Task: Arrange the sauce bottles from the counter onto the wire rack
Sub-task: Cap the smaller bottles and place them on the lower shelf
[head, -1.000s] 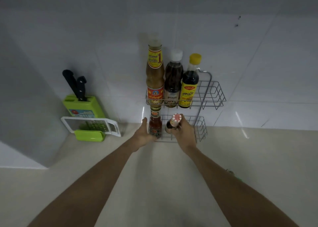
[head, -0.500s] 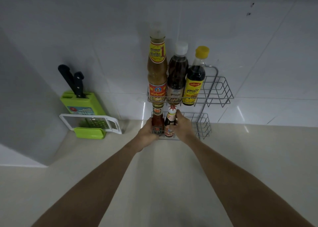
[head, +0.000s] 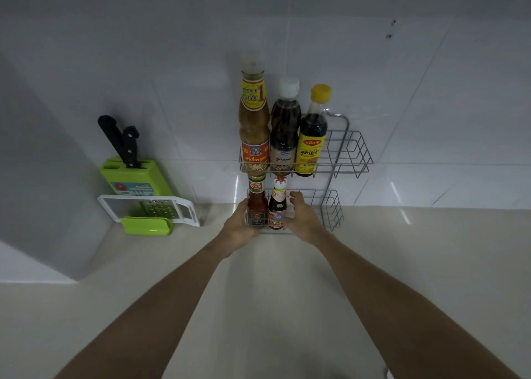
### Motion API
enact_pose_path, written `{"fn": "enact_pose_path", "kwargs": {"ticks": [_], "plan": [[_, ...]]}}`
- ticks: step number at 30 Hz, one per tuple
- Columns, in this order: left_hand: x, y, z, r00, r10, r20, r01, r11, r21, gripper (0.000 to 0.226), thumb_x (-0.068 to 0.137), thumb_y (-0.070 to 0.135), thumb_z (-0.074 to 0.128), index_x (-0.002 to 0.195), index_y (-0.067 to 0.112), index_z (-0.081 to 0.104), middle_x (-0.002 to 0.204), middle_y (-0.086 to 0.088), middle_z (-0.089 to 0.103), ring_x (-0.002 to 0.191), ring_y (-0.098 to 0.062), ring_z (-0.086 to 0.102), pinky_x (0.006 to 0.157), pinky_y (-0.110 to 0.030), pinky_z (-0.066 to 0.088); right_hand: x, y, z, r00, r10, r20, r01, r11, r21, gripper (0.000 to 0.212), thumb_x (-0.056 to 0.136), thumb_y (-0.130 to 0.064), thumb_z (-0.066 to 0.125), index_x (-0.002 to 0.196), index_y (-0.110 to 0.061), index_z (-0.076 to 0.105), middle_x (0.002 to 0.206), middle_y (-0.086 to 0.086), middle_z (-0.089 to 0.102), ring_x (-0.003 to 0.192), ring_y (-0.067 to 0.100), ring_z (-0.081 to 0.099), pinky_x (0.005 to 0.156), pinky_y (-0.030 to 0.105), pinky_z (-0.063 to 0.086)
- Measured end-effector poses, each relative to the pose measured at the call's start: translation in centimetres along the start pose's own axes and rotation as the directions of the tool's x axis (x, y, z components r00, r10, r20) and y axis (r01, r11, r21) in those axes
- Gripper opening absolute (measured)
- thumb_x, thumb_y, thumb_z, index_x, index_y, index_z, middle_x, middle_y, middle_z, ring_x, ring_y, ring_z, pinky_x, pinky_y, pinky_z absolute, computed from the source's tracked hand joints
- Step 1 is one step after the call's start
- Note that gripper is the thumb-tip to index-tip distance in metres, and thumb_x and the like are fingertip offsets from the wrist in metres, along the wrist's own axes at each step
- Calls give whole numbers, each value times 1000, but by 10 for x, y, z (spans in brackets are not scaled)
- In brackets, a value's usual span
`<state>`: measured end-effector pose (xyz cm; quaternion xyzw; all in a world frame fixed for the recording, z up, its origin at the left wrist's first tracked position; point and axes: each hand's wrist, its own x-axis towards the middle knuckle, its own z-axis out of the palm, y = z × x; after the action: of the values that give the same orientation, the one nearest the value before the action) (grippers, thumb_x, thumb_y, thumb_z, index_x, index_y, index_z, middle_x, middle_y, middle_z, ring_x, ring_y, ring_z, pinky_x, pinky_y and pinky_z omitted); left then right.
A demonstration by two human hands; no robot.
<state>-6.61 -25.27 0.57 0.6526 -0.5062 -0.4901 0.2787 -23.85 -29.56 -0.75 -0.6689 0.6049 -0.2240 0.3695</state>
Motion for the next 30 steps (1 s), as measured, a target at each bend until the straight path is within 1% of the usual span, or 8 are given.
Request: {"fn": "enact_pose_path", "kwargs": {"ticks": [3,7,11,15,19,22,26,30], "plan": [[-18,-2,7,996,49,-75,-48,999,21,77,83,-1,62,149,22,29,146,-2,44,134,-22,41,94,-22,32,-20,5,-15,1000,2,-28,-2,1000,26,61,87,-7,61,141,-8,32,144,16,46,132,32,45,102,37,41],[-54,-13,31,993,96,-70,-98,995,-26,71,84,-5,57,145,24,36,141,4,45,131,-14,41,96,-18,30,-69,17,-45,987,-93,-128,104,991,83,44,84,7,54,125,-11,54,123,7,61,119,22,56,93,21,44],[-98,-27,71,986,149,71,-147,989,-24,66,85,-7,55,142,23,41,147,1,43,139,-13,36,102,-17,29,-139,40,-69,936,-189,-296,216,975,61,38,80,14,52,102,-12,69,104,-1,71,96,7,66,86,15,51],[-141,-44,112,937,191,292,-199,980,-2,66,81,-13,53,138,21,45,140,8,46,138,-6,36,90,7,28,-212,86,-70,920,-271,-281,244,961,-128,34,76,14,57,93,-10,73,93,1,74,87,2,65,77,3,45],[-177,-57,149,844,191,500,-281,953,110,70,81,1,62,140,31,40,144,14,42,137,0,34,99,-1,29,-267,159,-58,994,-100,-45,79,937,-339,41,78,7,54,109,-15,70,117,6,70,107,22,64,96,32,49],[-194,-56,168,805,201,558,-336,930,150,78,72,26,71,142,33,37,146,15,42,135,1,36,110,-20,34,-286,194,-46,997,4,81,32,901,-432,39,87,-17,62,124,-25,63,139,5,55,128,26,51,104,31,35],[-207,-55,191,808,247,536,-365,922,126,67,72,19,77,129,39,49,129,16,57,118,5,52,97,-6,38,-294,225,-24,990,-57,129,116,845,-523,16,83,-20,61,95,-28,69,116,2,68,103,32,62,83,24,32],[-215,-57,209,876,245,417,-338,926,166,54,74,21,78,123,30,59,117,4,65,104,-8,58,84,-9,40,-301,230,-15,999,-25,-48,-6,839,-544,15,85,-11,57,88,-18,70,100,5,70,89,33,62,75,34,43]]}}
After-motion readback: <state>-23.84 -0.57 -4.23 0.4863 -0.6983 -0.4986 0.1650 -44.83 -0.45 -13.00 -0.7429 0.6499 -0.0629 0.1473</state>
